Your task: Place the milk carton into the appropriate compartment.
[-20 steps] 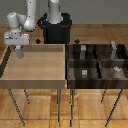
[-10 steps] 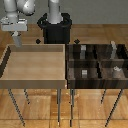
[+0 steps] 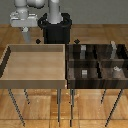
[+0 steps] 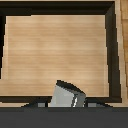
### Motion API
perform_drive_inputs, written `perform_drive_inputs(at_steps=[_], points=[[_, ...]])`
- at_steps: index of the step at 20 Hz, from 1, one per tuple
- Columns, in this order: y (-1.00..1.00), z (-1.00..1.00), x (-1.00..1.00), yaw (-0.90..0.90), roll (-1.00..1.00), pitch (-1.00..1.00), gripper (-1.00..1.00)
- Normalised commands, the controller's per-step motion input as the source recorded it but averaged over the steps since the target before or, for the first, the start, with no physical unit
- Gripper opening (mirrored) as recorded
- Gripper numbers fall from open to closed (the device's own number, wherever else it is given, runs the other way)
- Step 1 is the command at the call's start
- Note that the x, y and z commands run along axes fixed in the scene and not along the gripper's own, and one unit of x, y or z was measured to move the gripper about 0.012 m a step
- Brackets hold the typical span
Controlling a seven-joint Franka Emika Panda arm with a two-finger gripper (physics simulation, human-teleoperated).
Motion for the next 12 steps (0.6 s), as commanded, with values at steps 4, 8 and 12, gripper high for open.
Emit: perform_drive_inputs(at_steps=[4,8,12], points=[[1.0,0.0,0.0,0.0,0.0,0.0,-1.0],[1.0,0.0,0.0,0.0,0.0,0.0,-1.0],[1.0,0.0,0.0,0.0,0.0,0.0,-1.0]])
